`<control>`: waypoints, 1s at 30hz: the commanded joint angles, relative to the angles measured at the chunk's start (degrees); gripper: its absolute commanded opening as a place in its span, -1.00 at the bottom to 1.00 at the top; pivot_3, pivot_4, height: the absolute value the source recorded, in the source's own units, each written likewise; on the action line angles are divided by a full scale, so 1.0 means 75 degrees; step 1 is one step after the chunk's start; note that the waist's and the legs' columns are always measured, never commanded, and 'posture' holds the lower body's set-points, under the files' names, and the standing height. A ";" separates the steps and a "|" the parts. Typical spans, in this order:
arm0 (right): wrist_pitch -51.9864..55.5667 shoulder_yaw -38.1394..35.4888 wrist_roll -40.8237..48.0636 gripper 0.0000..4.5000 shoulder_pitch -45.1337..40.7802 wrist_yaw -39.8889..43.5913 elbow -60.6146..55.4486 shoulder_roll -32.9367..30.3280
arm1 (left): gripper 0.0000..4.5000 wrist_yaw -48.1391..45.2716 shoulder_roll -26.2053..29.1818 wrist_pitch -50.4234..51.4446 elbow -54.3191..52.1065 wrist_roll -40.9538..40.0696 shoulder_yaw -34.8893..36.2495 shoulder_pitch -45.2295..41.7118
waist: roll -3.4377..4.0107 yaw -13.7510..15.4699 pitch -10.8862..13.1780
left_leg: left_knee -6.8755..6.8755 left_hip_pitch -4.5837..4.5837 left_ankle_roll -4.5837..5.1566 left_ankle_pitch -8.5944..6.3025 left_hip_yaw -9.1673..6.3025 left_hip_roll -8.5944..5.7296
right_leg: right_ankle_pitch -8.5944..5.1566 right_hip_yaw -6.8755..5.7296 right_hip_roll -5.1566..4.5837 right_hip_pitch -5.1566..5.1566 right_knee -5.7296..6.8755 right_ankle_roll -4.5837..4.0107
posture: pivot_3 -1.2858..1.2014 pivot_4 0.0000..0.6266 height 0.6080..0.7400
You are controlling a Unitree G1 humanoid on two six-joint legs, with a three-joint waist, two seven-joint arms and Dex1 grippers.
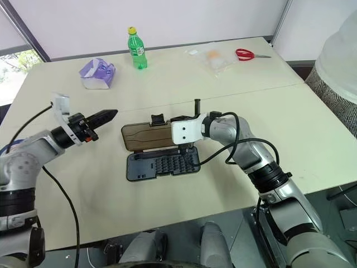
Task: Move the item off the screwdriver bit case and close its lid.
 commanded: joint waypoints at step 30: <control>0.2935 -0.1449 0.1499 0.97 0.0206 0.1839 -0.2331 -0.0912 | -1.00 -0.1686 -0.0655 -0.1595 0.0681 0.1871 -0.1351 -0.0248 | -0.0001 0.0044 0.0000 | 0.0013 -0.0024 0.0001 0.0000 -0.0006 -0.0002 | 0.0002 -0.0003 -0.0002 -0.0010 -0.0005 0.0001 | 0.03 -0.52 1.00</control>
